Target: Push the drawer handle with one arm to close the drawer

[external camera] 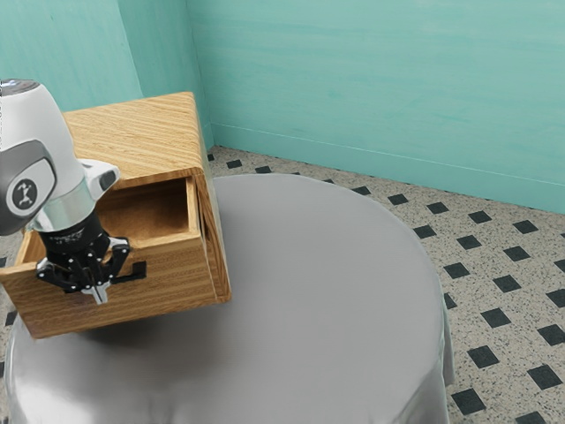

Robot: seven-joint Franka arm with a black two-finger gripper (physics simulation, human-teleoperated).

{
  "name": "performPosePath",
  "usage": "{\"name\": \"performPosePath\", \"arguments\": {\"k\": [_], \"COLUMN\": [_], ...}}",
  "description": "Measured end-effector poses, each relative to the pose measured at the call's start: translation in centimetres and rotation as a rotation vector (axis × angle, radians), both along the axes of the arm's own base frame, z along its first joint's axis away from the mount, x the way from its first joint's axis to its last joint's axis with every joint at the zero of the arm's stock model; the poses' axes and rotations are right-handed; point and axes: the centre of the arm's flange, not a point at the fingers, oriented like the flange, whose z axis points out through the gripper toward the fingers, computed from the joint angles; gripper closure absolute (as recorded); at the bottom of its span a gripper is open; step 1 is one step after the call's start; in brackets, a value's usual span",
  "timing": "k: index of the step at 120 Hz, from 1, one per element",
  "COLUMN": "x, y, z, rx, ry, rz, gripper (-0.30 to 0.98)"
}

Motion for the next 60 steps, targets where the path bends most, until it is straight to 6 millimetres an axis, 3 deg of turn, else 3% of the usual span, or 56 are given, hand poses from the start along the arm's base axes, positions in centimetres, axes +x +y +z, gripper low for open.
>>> {"name": "performPosePath", "arguments": {"k": [60], "x": [2.7], "y": [2.2], "z": [-0.2], "rx": [-0.023], "ry": [0.011], "rz": [-0.03], "gripper": [0.79]}}
